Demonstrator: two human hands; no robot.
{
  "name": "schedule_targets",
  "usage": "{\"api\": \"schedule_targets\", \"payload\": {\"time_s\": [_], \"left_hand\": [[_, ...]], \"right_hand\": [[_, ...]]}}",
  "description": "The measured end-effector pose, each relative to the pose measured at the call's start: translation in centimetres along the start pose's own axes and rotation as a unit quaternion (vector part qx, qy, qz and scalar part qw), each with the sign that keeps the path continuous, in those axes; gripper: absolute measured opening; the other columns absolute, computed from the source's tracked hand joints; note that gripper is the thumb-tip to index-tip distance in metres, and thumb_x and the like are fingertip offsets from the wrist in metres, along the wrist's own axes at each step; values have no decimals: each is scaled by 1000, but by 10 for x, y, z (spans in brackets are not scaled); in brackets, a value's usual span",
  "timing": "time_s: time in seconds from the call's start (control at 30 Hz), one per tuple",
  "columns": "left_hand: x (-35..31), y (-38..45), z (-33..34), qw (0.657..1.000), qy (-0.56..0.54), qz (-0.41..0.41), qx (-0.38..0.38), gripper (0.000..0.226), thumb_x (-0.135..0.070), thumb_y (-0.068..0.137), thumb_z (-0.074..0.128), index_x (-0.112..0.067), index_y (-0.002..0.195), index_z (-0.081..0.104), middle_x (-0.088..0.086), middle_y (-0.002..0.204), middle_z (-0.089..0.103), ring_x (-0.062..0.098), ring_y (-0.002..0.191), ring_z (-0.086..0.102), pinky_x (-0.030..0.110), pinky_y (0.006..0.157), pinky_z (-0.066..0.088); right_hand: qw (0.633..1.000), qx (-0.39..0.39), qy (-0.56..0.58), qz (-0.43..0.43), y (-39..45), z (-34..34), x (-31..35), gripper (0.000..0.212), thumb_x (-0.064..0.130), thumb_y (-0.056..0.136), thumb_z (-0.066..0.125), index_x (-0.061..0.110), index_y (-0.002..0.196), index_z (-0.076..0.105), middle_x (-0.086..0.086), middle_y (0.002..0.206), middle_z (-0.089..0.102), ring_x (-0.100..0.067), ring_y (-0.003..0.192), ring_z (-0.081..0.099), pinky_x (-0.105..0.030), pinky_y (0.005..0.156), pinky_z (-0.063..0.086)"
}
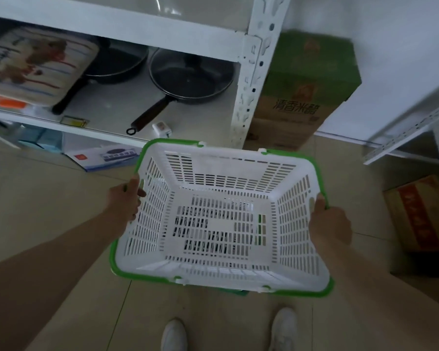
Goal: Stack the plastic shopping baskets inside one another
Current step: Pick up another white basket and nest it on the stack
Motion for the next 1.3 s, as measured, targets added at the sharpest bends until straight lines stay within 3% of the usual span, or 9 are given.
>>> {"api": "schedule_targets", "payload": {"time_s": [0.13,0.33,0.57,0.77,0.93,1.03,1.17,1.3], "left_hand": [[8,17,-24,1000,12,2,1,48,-45,103,46,-8,74,55,7,59,42,16,49,34,24,50,31],[21,46,-38,1000,19,-2,0,49,-45,103,46,-9,71,53,7,59,41,16,49,32,25,50,29],[40,90,-38,999,43,0,-3,49,-45,102,48,-8,71,57,7,58,43,17,47,33,25,51,29],[76,125,-26,999,52,-2,-6,51,-47,100,51,-8,68,58,9,57,44,19,47,35,25,50,31],[110,148,-14,999,49,-8,-9,50,-46,100,51,-6,70,58,9,58,47,20,48,38,26,49,35],[125,158,-7,999,46,-8,-7,49,-46,100,52,-5,74,60,10,59,49,21,48,42,27,52,39],[141,170,3,999,42,-10,-14,51,-47,99,53,-5,71,62,10,60,54,22,50,48,31,56,46],[159,177,9,996,82,-2,-39,50,-55,95,54,-17,66,67,7,66,64,25,61,56,39,66,51]], "right_hand": [[1000,5,3,-2,-22,28,8,77,67,94,23,4,80,63,-15,69,65,-32,62,66,-46,67,59],[1000,10,1,8,-39,64,16,78,67,94,21,3,78,63,-16,69,66,-32,60,66,-46,65,59],[999,22,13,29,-50,105,12,74,61,98,23,2,80,63,-14,67,64,-28,57,63,-35,58,54],[998,36,15,41,-49,145,3,73,60,98,24,3,79,64,-15,70,64,-30,61,64,-39,64,57],[998,43,16,39,-43,179,-2,71,57,100,25,0,79,62,-14,66,59,-26,56,56,-32,56,46],[997,50,22,52,-38,198,-7,73,59,99,24,1,78,63,-16,69,65,-28,59,63,-31,54,48],[994,72,23,78,-32,216,-16,73,62,97,24,3,76,62,-16,69,68,-30,61,67,-38,63,58],[993,79,18,86,-29,233,-28,76,63,97,26,2,76,66,-16,67,68,-30,60,68,-39,62,59]]}}
Point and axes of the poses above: each hand's wrist, its own y-axis towards the middle knuckle, its own z-axis out of the palm, x = y × z, the point moved 1 cm from there along y, towards the middle knuckle
